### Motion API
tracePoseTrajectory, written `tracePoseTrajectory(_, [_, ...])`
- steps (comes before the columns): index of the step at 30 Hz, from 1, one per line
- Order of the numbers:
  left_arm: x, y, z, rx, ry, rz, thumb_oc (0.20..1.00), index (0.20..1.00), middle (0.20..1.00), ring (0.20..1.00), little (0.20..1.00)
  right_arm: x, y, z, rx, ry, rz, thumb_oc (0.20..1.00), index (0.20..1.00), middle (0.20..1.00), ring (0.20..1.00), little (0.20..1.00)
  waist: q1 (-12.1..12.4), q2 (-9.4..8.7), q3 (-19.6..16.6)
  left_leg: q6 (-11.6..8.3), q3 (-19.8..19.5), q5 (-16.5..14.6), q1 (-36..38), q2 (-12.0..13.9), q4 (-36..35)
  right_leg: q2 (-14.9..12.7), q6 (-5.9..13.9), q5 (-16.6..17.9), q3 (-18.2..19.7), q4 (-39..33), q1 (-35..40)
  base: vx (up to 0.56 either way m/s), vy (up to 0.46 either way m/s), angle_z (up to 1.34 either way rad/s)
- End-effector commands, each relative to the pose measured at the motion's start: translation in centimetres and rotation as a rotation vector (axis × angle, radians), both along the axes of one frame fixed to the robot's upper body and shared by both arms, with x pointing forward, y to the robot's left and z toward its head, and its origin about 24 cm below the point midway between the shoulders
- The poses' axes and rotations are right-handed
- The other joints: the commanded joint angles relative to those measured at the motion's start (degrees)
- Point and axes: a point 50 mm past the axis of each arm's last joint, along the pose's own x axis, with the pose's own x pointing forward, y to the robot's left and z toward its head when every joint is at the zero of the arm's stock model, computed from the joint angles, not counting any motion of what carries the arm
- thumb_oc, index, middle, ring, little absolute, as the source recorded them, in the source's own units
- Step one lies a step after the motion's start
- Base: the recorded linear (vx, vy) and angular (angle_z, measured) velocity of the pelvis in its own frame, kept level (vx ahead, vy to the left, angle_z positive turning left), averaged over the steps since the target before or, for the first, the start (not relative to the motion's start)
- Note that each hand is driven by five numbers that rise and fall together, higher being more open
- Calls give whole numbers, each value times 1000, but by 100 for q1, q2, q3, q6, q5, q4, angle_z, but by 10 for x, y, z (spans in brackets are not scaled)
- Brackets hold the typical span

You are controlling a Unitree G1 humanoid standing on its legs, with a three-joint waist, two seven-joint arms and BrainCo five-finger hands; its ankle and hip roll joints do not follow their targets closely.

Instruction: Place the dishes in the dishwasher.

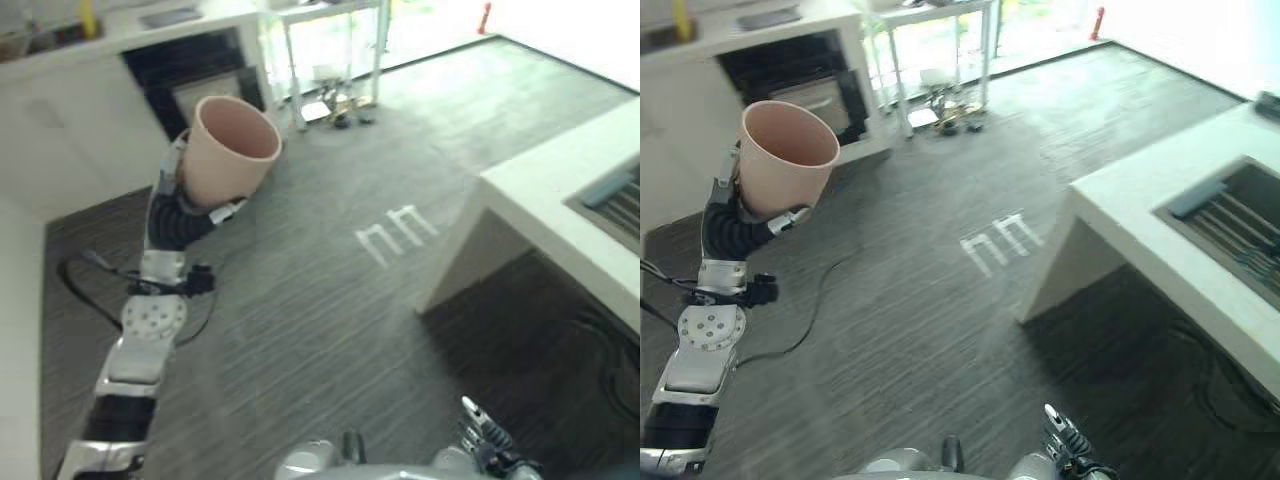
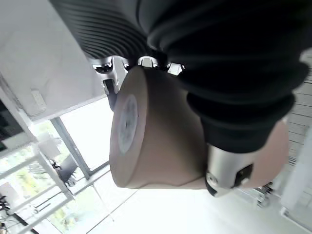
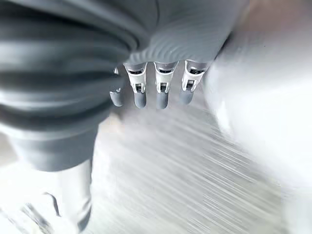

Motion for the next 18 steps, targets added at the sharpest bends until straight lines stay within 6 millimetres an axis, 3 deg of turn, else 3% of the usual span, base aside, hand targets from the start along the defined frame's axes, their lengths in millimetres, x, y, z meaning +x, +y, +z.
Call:
tracePoseTrajectory(1, [-11, -8, 27, -8, -115, -96, 200, 200, 200, 200, 200, -27, -17, -5, 8, 70, -4, 1000, 1000, 1000, 1000, 1000, -197, 211, -256, -141, -747, 407, 1339, -391, -1971, 487, -47, -131, -399, -1011, 607, 204, -161, 237])
tracePoseTrajectory(3, [-8, -12, 25, -6, -100, -108, 200, 200, 200, 200, 200, -30, -18, -6, 3, 92, 54, 1000, 1000, 1000, 1000, 1000, -207, 196, -249, -171, -825, 362, 1354, -353, -1885, 583, -88, -229, -254, -989, 645, 210, -188, 79])
tracePoseTrajectory(8, [-10, -17, 21, -25, -93, -104, 200, 200, 200, 200, 200, -25, -16, -7, -22, 133, 129, 1000, 1000, 1000, 1000, 1000, -68, 198, -293, -330, -768, 398, 1375, -138, -1824, 720, -259, -341, -475, -1186, 904, 147, -149, 30])
tracePoseTrajectory(9, [-11, -18, 20, -30, -96, -102, 200, 200, 200, 200, 200, -23, -15, -7, -31, 138, 155, 1000, 1000, 1000, 1000, 1000, -33, 212, -304, -402, -740, 449, 1375, -43, -1838, 761, -304, -363, -553, -1239, 957, 207, -213, 28])
tracePoseTrajectory(10, [-16, -19, 21, -46, -108, -93, 200, 200, 200, 200, 200, -15, -16, -5, -68, 138, 227, 1000, 1000, 1000, 1000, 1000, 62, 259, -301, -631, -755, 654, 1261, 268, -1803, 914, -480, -497, -753, -1280, 1047, 215, -240, 61])
tracePoseTrajectory(13, [-18, -20, 23, -67, -105, -109, 200, 200, 200, 200, 200, -9, -22, -2, -88, 121, 233, 1000, 1000, 1000, 1000, 1000, 145, 270, -275, -783, -750, 845, 1070, 477, -1695, 994, -605, -589, -981, -1261, 1086, 112, -170, 49])
tracePoseTrajectory(15, [-19, -22, 22, -64, -98, -138, 200, 200, 200, 200, 200, -8, -26, -1, -92, 115, 219, 1000, 1000, 1000, 1000, 1000, 168, 272, -267, -831, -608, 948, 977, 544, -1651, 995, -637, -586, -1155, -1285, 1121, 24, -83, 58])
tracePoseTrajectory(18, [-18, -31, 22, -45, -92, -186, 200, 200, 200, 200, 200, -10, -29, 0, -79, 100, 175, 1000, 1000, 1000, 1000, 1000, 85, 318, -236, -884, -79, 1102, 979, 640, -1728, 953, -636, -584, -1531, -1295, 1211, -12, -35, 100])
